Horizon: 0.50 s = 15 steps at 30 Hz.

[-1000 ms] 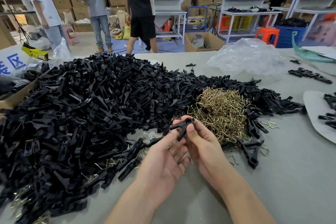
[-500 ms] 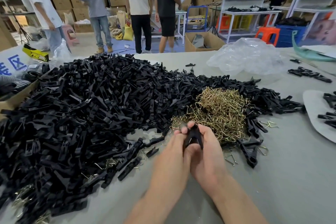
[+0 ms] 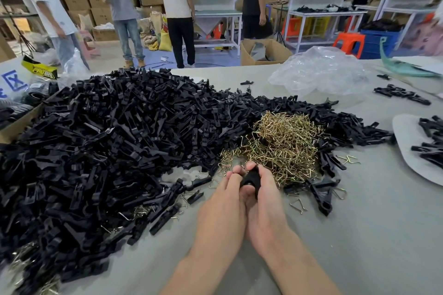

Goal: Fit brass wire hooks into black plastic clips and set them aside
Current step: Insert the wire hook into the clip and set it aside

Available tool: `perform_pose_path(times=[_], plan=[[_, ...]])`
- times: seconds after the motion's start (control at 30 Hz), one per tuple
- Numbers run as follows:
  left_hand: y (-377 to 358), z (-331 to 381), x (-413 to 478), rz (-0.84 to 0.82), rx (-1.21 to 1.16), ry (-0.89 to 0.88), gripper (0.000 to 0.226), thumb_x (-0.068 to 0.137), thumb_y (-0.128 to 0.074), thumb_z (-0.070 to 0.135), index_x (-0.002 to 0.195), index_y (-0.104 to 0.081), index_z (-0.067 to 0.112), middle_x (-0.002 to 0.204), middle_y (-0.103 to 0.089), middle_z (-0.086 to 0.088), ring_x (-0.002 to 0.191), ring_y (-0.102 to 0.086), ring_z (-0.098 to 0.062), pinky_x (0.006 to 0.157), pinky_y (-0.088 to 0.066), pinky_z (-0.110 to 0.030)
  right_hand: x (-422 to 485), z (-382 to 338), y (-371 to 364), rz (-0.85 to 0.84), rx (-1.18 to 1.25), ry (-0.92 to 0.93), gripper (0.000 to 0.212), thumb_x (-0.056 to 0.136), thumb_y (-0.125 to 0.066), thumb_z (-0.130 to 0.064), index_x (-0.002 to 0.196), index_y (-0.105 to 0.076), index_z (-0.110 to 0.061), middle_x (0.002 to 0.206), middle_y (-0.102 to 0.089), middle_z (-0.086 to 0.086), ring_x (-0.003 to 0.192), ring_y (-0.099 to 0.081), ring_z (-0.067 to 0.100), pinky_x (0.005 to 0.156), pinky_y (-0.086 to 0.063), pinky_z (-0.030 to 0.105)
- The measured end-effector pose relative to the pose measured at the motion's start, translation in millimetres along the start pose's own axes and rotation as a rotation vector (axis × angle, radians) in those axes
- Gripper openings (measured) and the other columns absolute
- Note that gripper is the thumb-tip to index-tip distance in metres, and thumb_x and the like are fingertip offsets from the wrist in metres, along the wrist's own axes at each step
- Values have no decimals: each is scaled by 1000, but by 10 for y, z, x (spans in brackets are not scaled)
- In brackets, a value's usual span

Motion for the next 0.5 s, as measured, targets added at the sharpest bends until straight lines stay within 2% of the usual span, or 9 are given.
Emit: perform_pose_path(times=[0.1, 0.2, 0.37, 0.5], plan=[[4, 22, 7, 3, -7, -41, 65, 86, -4, 66, 125, -43, 31, 137, -47, 16, 110, -58, -18, 81, -49, -38, 22, -32, -8, -20, 3, 1, 31, 102, -46, -27, 76, -60, -17, 80, -63, 6, 74, -64, 20, 72, -59, 31], [32, 39, 0, 17, -81, -67, 71, 84, -4, 68, 132, -43, 32, 138, -49, 17, 116, -55, -14, 88, -47, -37, 46, -108, -2, -30, -5, 22, 29, 102, -45, -25, 80, -60, -15, 79, -60, 5, 78, -60, 21, 85, -52, 33], [116, 72, -41, 64, -116, -101, 65, 90, -13, 63, 138, -45, 35, 143, -48, 20, 122, -50, -8, 92, -46, -32, 42, -147, -41, -79, 13, 23, 32, 106, -40, -27, 84, -59, -14, 78, -57, 4, 78, -60, 22, 84, -53, 32], [132, 80, -41, 69, -91, -100, 68, 87, -10, 67, 128, -51, 32, 127, -55, 18, 110, -58, -9, 83, -48, -34, 39, -128, -40, -90, 10, 26, 30, 105, -41, -31, 87, -57, -14, 78, -54, 3, 75, -57, 19, 83, -50, 31]])
Point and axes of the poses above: each hand's wrist, its own x-axis towards the middle knuckle, its own y-axis out of the back of the hand, z = x × y, the point moved 10 cm from there along x, towards the middle knuckle
